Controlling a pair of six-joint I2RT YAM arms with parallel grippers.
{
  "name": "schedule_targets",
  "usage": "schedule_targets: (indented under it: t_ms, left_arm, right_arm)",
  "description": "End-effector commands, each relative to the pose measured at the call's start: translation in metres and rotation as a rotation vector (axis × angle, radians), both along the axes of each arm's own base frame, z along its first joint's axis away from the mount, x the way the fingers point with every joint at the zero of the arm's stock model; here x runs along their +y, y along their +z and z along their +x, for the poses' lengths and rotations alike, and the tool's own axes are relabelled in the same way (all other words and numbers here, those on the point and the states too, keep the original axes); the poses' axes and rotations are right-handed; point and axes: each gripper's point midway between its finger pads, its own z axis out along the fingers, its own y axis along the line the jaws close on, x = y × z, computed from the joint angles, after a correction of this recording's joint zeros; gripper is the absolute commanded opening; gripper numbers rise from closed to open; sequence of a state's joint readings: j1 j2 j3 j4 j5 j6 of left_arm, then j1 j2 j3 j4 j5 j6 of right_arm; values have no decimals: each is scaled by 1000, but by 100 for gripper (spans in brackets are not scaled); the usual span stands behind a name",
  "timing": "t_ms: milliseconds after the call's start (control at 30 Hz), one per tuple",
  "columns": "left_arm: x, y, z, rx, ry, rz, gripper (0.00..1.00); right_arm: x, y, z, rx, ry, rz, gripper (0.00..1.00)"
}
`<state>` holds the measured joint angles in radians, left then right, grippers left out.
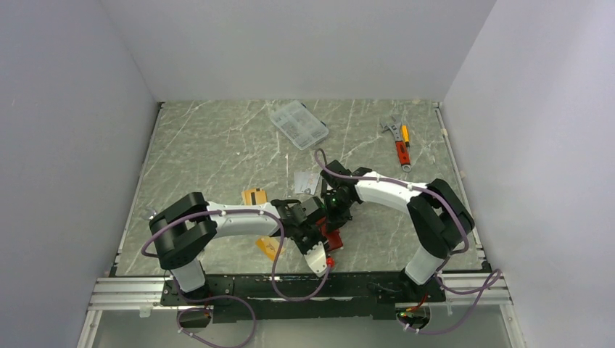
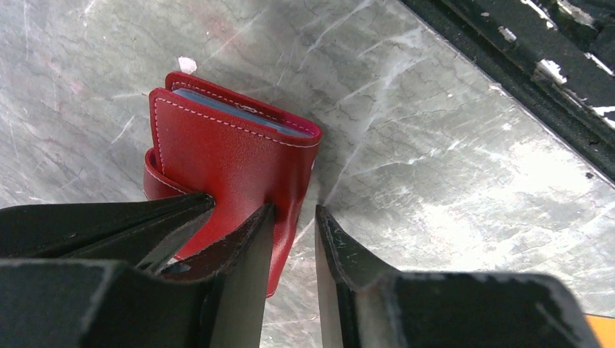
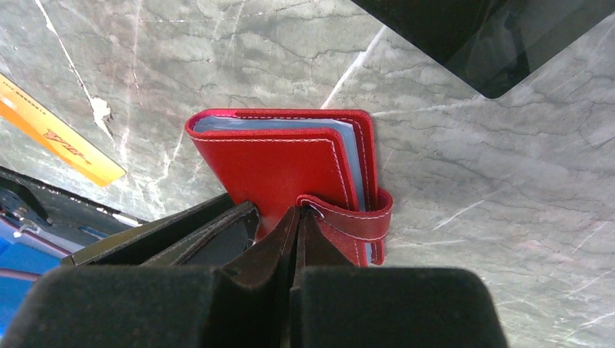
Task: Put the credit cards into the card holder
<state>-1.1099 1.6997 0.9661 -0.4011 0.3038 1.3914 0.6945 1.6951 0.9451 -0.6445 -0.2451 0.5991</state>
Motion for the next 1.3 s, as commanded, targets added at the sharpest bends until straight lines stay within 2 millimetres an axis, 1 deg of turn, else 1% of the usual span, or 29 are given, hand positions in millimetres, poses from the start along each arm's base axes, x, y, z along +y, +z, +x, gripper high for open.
schedule_targets:
  t_ms: [0,133,233,300,500,600,733,900,933,967,1033,1200,1267]
  left_arm:
    - [15,-8,14,29,67,62,34]
    - [19,-5,19,20,80,57,34]
    - [20,1,22,20,97,46,34]
    - [22,3,25,22,113,44,34]
    - [31,14,31,41,150,38,35]
    - [31,27,31,74,175,14,35]
    - [35,45,31,97,211,-5,35]
    - [48,60,31,127,268,-15,36]
    - [52,63,31,138,283,-18,39]
    - [55,68,32,151,299,-27,41]
    - [64,75,32,191,331,-32,41]
    - [79,102,46,213,423,-113,43]
    - [84,111,51,222,464,-137,50]
  right_arm:
    - [-75,-76,-35,93,25,-382,0]
    - [-76,-76,-32,94,29,-403,0]
    - [-75,-76,-23,68,27,-418,0]
    - [-75,-78,-21,65,29,-432,0]
    - [-81,-86,-29,77,13,-452,0]
    - [-85,-91,-33,78,4,-472,0]
    - [-86,-92,-31,48,1,-501,0]
    - [-85,-96,-29,3,13,-551,0]
    - [-85,-97,-29,-2,13,-560,0]
    - [-86,-98,-30,-8,15,-571,0]
    - [-85,-97,-32,-22,20,-586,0]
    - [-89,-94,-35,-59,-5,-604,0]
    - [-88,-96,-36,-58,-11,-607,0]
